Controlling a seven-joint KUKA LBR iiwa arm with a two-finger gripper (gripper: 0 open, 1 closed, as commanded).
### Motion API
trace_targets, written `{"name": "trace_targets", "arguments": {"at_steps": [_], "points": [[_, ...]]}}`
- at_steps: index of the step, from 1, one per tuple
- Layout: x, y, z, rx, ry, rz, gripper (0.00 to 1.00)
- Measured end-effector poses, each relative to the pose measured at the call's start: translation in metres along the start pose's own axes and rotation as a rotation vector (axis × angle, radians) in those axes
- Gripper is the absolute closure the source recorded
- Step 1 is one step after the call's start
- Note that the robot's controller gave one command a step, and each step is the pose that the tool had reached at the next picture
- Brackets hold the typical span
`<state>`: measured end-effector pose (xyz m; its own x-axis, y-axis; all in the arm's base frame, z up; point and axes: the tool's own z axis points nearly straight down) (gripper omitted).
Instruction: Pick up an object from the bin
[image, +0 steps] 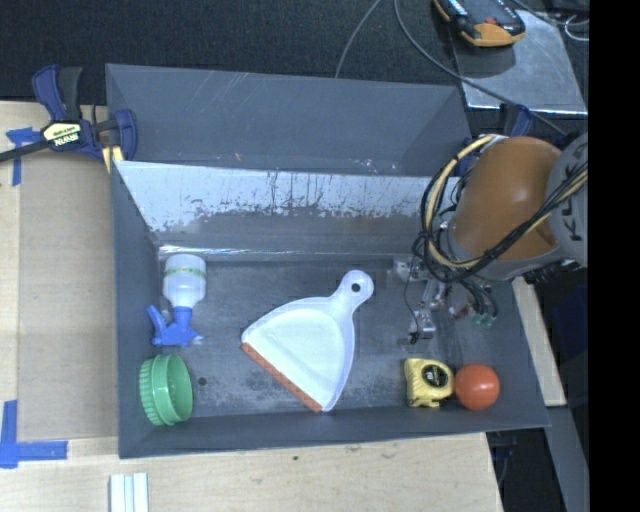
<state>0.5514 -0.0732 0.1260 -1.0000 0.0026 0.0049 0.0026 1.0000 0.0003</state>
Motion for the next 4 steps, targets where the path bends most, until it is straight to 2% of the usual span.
{"name": "trace_targets", "arguments": {"at_steps": [1, 2, 3, 4], "points": [[-0.072, 0.049, 0.058, -0.002, -0.003, 0.022, 0.0], [-0.062, 0.063, 0.019, 0.0, -0.011, -0.466, 0.0], [-0.061, 0.063, 0.02, -0.001, -0.008, -0.464, 1.0], [-0.036, 0.098, -0.036, -0.001, -0.016, -0.47, 1.0]]}}
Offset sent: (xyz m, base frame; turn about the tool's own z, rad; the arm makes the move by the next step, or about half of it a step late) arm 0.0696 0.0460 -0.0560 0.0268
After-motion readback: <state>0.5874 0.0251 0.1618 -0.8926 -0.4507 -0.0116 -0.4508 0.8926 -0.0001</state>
